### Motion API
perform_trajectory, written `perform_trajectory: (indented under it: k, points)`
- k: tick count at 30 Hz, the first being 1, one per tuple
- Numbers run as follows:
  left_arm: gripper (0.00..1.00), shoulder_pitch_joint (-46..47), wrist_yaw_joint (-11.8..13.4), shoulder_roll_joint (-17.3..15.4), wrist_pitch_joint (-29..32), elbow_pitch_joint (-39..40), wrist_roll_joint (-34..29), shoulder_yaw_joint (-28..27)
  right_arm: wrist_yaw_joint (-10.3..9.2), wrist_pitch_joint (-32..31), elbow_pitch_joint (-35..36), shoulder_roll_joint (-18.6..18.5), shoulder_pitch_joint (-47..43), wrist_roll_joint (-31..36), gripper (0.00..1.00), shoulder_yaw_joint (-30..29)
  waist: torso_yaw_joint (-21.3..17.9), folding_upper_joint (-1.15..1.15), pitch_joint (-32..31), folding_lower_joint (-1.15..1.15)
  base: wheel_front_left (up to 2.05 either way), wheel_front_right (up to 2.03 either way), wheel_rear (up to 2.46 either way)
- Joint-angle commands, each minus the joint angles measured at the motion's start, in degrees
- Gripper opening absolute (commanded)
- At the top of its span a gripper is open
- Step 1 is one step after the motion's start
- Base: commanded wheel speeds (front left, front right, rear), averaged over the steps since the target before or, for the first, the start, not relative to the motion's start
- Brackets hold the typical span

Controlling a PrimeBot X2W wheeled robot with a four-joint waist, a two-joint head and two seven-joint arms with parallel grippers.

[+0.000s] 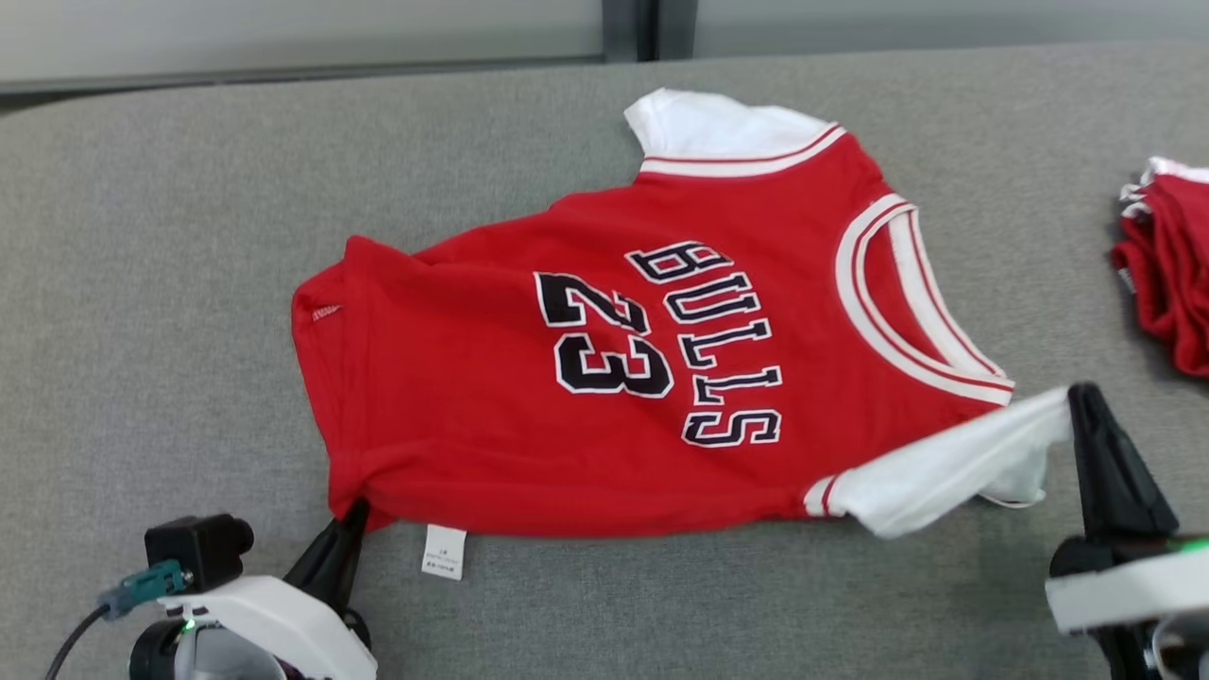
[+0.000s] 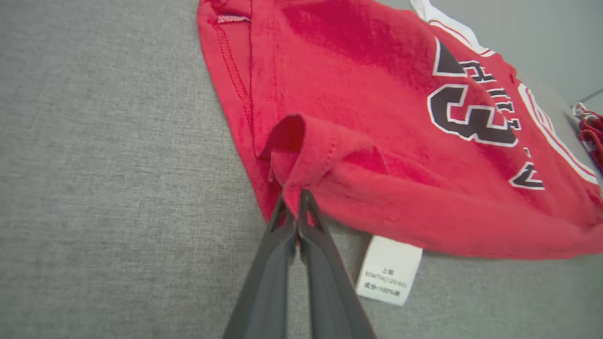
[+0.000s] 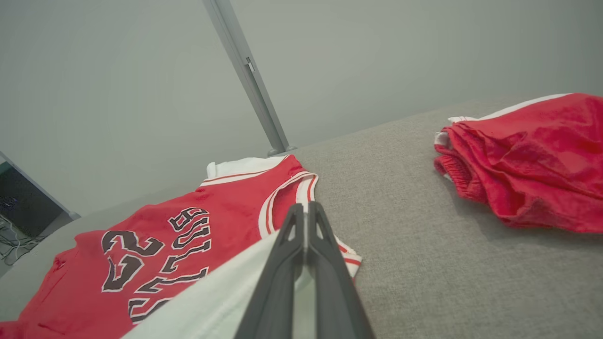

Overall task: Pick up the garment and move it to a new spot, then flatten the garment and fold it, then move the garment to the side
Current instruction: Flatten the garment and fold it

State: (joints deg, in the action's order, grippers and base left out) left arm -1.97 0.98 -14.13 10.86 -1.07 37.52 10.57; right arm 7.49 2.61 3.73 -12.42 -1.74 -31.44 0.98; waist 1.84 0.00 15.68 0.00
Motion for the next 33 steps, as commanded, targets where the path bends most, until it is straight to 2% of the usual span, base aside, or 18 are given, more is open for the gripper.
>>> perform_trajectory:
  k: [1, 6, 12, 19, 20, 21, 22, 23, 29, 33]
  points:
    - [0.0, 1.26, -0.6, -0.27, 0.35, -0.17, 0.76, -0.04, 0.0, 0.57, -0.69, -0.66, 1.67, -0.26, 0.0, 0.22, 1.18, 0.0, 2.2, 0.0, 0.0, 0.0, 0.0]
    - [0.0, 4.13, -1.6, -0.63, 2.69, -0.5, 2.62, -0.09, 0.0, 1.92, -7.83, -3.25, 10.62, -1.72, 0.0, 2.68, 2.39, 0.0, 4.48, 0.0, 0.0, 0.0, 0.0]
    - [0.0, 7.43, -1.62, -1.91, 4.52, 0.72, 3.47, -0.94, 0.0, 3.62, -16.12, -5.94, 20.01, -3.56, 0.0, 5.57, 3.63, 0.0, 5.8, 0.0, 0.0, 0.0, 0.0]
    - [0.0, 12.44, -3.72, -0.16, 5.73, -1.97, 8.06, -1.75, 0.0, 6.1, -24.92, -7.26, 27.54, -5.5, 0.0, 10.1, 4.3, 0.0, 7.8, 0.0, 0.0, 0.0, 0.0]
    - [0.04, 12.98, -3.96, -0.07, 5.57, -2.73, 8.45, -1.87, 0.0, 6.86, -26.09, -7.2, 28.16, -5.68, 0.0, 10.75, 4.25, 0.0, 7.99, 0.0, 0.0, 0.0, 0.0]
    - [0.32, 13.48, -4.07, 0.03, 4.9, -3.47, 8.68, -2.19, 0.0, 7.55, -27.13, -7.05, 28.72, -5.82, 0.23, 11.51, 4.14, 0.0, 8.21, 0.0, 0.0, 0.0, 0.0]
    - [1.0, 14.04, -4.18, 0.53, 4.14, -4.22, 8.92, -2.46, 0.0, 8.43, -27.93, -6.99, 29.17, -5.69, 0.47, 12.22, 4.02, 0.0, 8.35, 0.0, 0.0, 0.0, 0.0]
    - [1.0, 14.44, -4.43, 0.98, 3.26, -4.72, 8.83, -2.48, 0.0, 9.26, -28.41, -7.13, 29.49, -5.19, 0.98, 12.85, 3.9, 0.0, 8.46, 0.0, 0.0, 0.0, 0.0]
    - [1.0, 14.22, -4.49, 2.99, -7.84, -5.63, 5.57, -4.48, 0.0, 12.47, -26.04, -7.35, 27.57, -0.39, 1.0, 13.07, 3.14, 0.0, 8.23, 0.0, 0.0, 0.0, 0.0]
    - [1.0, 12.85, -2.73, 3.64, -15.78, -4.49, 1.09, -5.04, -0.01, 12.6, -17.89, -5.6, 23.31, 6.62, 1.0, 7.02, 2.82, 0.0, 7.4, 0.0, 0.0, 0.0, 0.0]
